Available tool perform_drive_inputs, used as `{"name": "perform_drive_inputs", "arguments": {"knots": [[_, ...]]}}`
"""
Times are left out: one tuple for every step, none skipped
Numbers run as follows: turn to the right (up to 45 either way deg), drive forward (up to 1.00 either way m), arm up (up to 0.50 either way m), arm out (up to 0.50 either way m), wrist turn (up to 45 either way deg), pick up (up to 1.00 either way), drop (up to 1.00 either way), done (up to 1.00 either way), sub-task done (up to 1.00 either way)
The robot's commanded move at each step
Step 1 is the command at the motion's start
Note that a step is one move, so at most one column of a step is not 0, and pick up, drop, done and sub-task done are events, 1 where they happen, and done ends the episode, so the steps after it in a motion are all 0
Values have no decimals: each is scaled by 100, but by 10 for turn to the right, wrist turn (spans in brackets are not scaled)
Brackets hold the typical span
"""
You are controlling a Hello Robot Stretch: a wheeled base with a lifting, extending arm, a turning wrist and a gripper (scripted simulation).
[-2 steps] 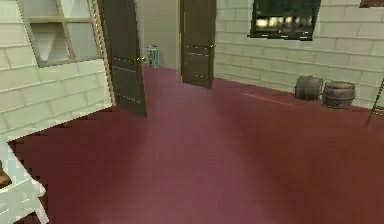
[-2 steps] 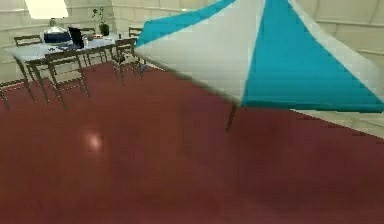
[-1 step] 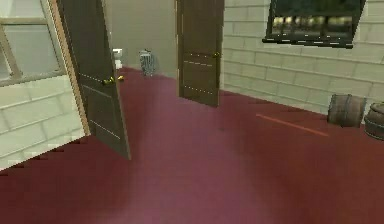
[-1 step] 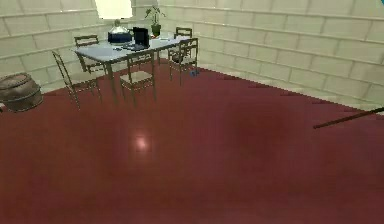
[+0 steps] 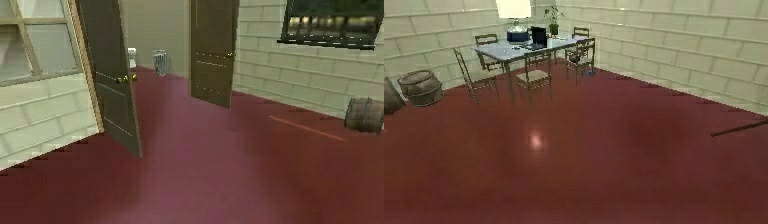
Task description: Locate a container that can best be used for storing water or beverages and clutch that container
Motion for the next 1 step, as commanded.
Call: {"name": "perform_drive_inputs", "arguments": {"knots": [[0, 100, 0, 0, 0, 0, 0, 0, 0]]}}
